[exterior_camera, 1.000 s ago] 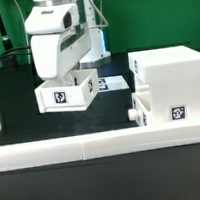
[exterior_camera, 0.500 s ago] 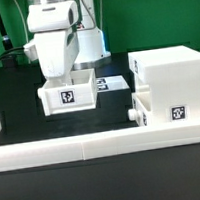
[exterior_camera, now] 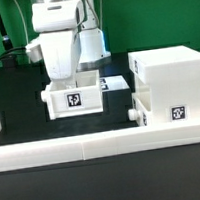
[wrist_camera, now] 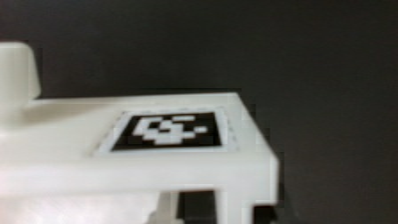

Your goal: Assemble drawer

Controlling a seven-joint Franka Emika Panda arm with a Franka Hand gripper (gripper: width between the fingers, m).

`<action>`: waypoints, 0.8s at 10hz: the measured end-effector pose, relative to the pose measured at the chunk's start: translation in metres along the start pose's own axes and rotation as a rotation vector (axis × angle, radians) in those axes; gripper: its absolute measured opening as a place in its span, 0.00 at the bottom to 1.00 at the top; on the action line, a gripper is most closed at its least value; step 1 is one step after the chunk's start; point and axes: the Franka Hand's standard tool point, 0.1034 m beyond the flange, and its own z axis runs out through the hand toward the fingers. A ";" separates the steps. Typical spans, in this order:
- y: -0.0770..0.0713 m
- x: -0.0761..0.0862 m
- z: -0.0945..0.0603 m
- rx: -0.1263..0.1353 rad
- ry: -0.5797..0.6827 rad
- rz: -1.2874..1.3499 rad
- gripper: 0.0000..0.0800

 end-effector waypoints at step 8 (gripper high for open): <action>0.016 0.029 0.000 -0.037 -0.006 -0.097 0.05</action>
Offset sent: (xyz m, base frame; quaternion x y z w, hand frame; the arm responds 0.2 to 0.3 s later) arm 0.0243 0.0228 0.0035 -0.0034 -0.0163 -0.0586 0.9981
